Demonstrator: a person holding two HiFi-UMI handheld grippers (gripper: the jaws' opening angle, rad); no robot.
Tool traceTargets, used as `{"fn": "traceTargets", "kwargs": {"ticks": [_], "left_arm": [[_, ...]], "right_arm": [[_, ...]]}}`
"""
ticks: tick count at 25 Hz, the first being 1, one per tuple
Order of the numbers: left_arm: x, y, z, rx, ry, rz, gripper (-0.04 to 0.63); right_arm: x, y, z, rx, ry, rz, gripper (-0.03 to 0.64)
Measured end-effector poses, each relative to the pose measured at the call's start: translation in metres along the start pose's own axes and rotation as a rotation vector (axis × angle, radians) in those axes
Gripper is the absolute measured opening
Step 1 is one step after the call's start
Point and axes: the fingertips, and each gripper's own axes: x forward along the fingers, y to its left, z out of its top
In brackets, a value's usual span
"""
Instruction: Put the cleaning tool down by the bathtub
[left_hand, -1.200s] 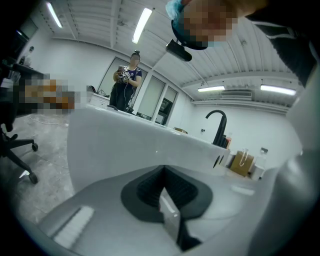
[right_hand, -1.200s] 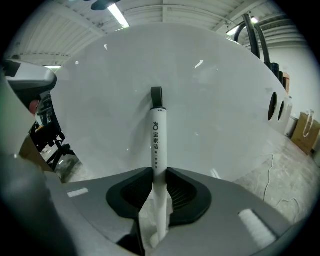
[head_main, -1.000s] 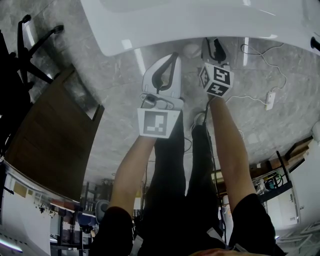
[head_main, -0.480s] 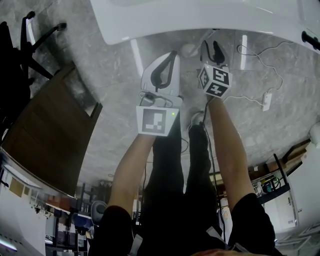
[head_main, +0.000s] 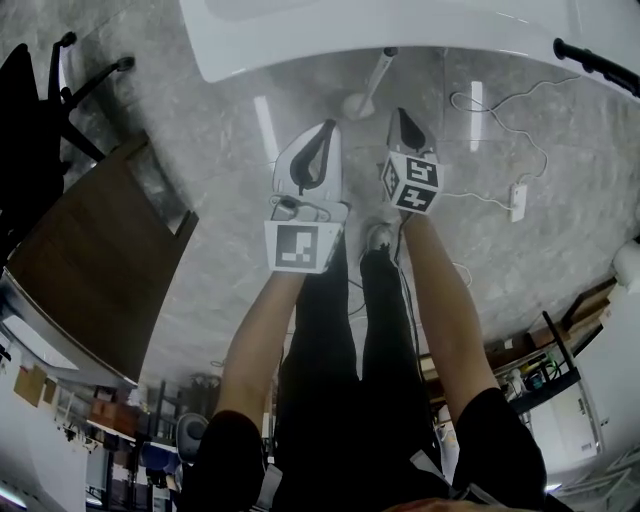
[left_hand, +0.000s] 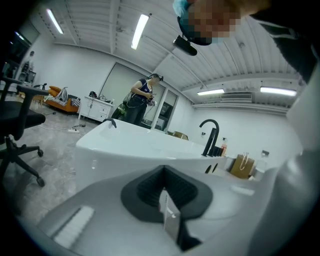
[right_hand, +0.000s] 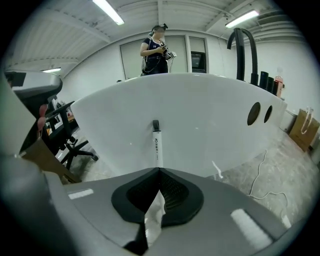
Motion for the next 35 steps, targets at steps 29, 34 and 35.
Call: {"fn": "traceTargets", "kwargs": {"ticks": [29,34,35], "left_arm": [[-0.124,-0.156,0.172,0.033,-0.096,0.074,0.006],[-0.154,-0.18,0.191,0.039,-0.121,0.099,0.006],[-0.16,-0.185,0.194,0.038,-0.121,0.104,0.006]], "right_arm": [[-0.265,-0.014,0.101,0.058,-0.068,0.117,-0.002],[-0.31,-0.014,0.109,0.044,-0.099,0.145,-0.002],[-0.318,-0.014,0.112,0.044,-0.107,0.15,-0.002]]}}
